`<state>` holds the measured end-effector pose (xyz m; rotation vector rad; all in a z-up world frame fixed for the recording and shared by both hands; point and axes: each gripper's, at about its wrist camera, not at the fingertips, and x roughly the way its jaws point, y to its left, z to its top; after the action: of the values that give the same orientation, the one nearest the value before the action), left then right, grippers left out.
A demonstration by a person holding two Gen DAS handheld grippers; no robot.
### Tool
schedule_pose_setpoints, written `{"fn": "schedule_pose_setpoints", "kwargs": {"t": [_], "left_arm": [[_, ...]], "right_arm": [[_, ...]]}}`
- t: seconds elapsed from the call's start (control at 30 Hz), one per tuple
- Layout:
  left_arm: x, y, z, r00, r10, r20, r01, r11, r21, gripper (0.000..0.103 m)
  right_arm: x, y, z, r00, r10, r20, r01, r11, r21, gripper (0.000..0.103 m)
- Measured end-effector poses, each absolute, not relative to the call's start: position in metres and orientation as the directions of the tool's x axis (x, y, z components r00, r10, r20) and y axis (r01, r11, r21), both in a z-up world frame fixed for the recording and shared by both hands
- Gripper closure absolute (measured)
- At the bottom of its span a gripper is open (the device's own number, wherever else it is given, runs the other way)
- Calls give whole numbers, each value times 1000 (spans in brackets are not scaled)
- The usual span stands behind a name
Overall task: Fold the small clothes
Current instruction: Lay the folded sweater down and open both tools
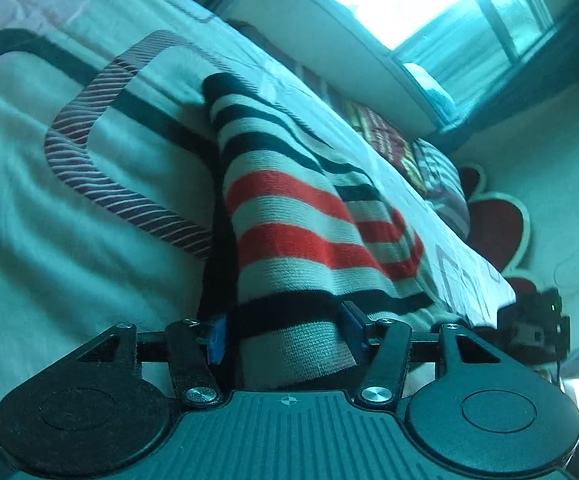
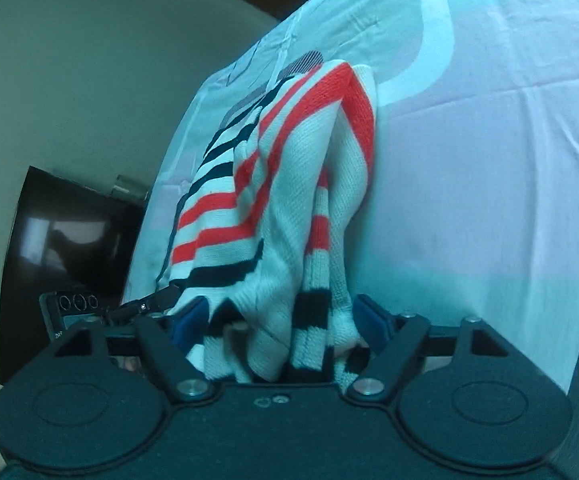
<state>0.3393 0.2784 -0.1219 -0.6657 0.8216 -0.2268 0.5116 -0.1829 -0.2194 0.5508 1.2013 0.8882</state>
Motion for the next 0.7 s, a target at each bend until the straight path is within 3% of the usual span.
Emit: {"fn": "schedule_pose_setpoints", "kwargs": {"t": [0.03,0.17,0.23,0.3,0.37,0.43,0.57,0.63,0.7], "left_arm": [[340,276,-119,669,-424,-611,-69,783,-618,47],[335,274,-111,639,-414,-648,-62,813,-579,47],[334,273,-112,631,-404,-663,-64,824,-563,39],[328,270,-105,641,-353,-681,-76,855,-514,34],[314,263,-90,678,-314,-665,-57,879,-473,34],[297,255,-78,714,-307,-629,-7,896,-445,34],[288,243,-80,717,-267,-644,-10,920,-392,34],[290,231,-92,671,-205,-712,-19,956,-294,34],[286,226,-101,672,-189,-716,-12,964,-265,34]], "right_arm": [[513,-186,-225,85,854,-514,-218,519,827,55],[500,-199,-219,80,885,-458,-188,464,865,59],[494,-192,-218,122,773,-623,-281,628,725,61],[490,-189,-211,146,759,-635,-363,638,679,60],[480,-194,-192,245,714,-655,-388,692,609,46],[452,-199,-164,391,688,-612,-486,719,497,44],[412,-176,-144,464,681,-567,-667,690,283,70],[405,-161,-153,475,630,-615,-704,691,163,70],[413,-141,-169,482,521,-705,-687,724,65,69]]}}
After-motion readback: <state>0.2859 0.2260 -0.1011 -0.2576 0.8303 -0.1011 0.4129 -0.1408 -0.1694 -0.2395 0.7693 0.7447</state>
